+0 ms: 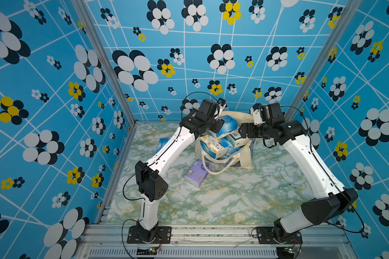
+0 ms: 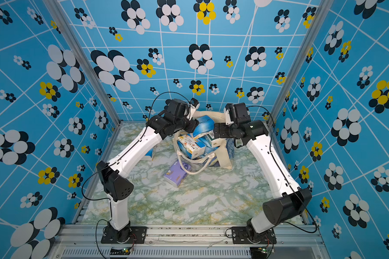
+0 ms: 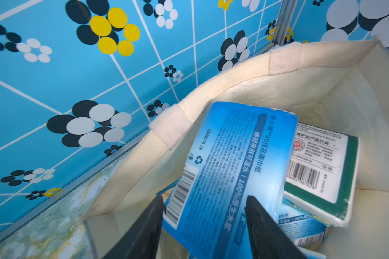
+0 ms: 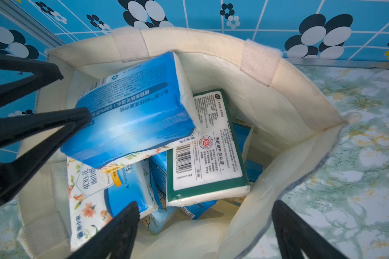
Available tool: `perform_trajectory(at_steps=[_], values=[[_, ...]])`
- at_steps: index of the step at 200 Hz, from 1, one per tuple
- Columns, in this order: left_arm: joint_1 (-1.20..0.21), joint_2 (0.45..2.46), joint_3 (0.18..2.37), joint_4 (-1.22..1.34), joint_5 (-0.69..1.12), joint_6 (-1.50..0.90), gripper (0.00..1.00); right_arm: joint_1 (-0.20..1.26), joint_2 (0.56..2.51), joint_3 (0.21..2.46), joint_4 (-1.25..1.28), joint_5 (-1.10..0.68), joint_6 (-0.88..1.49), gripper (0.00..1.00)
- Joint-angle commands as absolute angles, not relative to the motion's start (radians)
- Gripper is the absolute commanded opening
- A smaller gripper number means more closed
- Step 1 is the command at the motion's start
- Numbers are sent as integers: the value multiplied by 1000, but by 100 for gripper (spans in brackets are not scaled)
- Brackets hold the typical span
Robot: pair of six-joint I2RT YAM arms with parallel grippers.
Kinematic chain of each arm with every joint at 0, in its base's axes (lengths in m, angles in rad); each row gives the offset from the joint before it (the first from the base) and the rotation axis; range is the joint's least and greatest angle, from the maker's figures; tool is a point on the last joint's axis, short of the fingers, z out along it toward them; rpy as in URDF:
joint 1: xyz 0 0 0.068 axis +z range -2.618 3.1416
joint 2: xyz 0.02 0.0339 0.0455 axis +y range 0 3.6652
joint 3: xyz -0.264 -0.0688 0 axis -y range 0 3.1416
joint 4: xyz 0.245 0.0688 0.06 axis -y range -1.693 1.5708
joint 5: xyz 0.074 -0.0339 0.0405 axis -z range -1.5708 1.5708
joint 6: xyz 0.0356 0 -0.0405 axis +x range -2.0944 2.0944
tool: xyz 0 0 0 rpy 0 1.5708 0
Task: Put tissues into the canvas bag
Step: Place the pack of facial tissues in the canvas bag.
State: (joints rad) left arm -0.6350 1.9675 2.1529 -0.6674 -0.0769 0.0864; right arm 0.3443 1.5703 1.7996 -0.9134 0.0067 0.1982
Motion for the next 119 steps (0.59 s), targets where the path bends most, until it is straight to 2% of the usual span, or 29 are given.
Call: perform_trajectory(at_steps=[1,50,96,103,119], values=[[-629,1923,2193,-716,-132,43,62,340,1600,1856,-896,-36,181,93],[-588,1874,2312,-970,-143,-80,61,341,1657,1950,-923,-83,150,80],[-522,1855,2167,-1024,-37,-163,44,341,1726,2009,-923,-122,151,70],[-515,1855,2141,-1010,-15,-173,38,340,1741,2021,-926,-128,151,70],[-503,1819,2092,-968,38,-195,37,340,1767,2047,-931,-131,150,70]])
